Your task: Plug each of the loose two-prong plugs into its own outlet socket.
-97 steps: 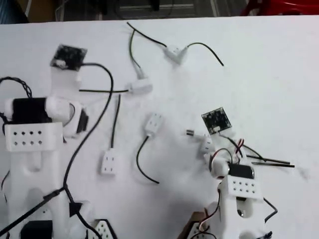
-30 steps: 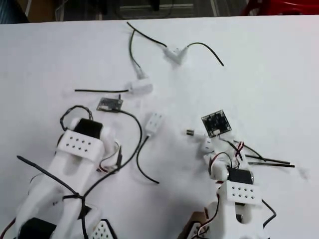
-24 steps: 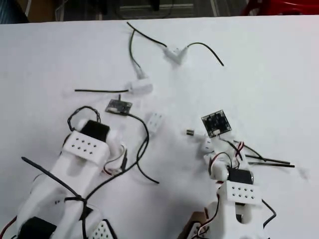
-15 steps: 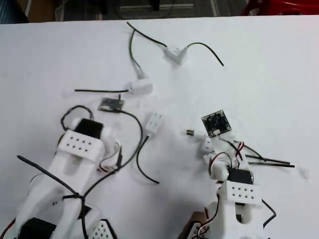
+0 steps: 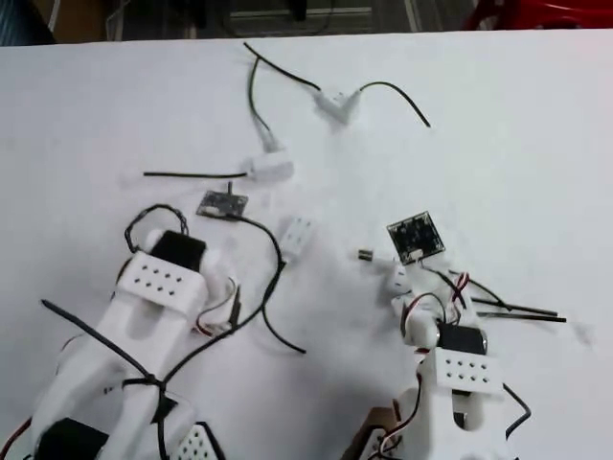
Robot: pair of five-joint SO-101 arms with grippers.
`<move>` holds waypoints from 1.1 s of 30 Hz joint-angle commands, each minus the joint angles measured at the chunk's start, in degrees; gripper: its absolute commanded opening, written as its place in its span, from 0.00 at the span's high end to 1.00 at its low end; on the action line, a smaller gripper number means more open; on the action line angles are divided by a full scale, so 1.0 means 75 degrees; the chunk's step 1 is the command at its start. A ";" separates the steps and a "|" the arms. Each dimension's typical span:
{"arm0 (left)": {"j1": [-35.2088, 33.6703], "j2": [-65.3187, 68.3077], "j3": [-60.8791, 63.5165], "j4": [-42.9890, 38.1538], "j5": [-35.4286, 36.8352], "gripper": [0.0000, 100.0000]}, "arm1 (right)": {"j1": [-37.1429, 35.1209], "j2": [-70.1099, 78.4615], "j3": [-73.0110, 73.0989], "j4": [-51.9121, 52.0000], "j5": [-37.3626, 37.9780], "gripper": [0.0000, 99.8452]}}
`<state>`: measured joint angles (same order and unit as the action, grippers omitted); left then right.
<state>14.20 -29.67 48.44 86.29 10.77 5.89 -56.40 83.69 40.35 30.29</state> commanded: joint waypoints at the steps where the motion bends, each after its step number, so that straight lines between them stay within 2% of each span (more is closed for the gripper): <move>1: 0.0053 -0.0193 0.0059 -0.0141 0.0059 0.98 | -0.0100 -0.0041 0.0000 -0.0064 0.0035 0.98; 8: -0.0557 -0.0205 0.0023 -0.0141 0.0023 0.98 | -0.0100 -0.0041 0.0000 -0.0064 0.0035 0.98; 33: -0.0510 -0.0205 0.0070 -0.0340 0.0059 0.98 | -0.0100 -0.0041 0.0000 -0.0064 0.0035 0.98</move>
<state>10.59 -29.67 49.23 84.53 10.77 5.89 -56.40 83.69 40.35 30.29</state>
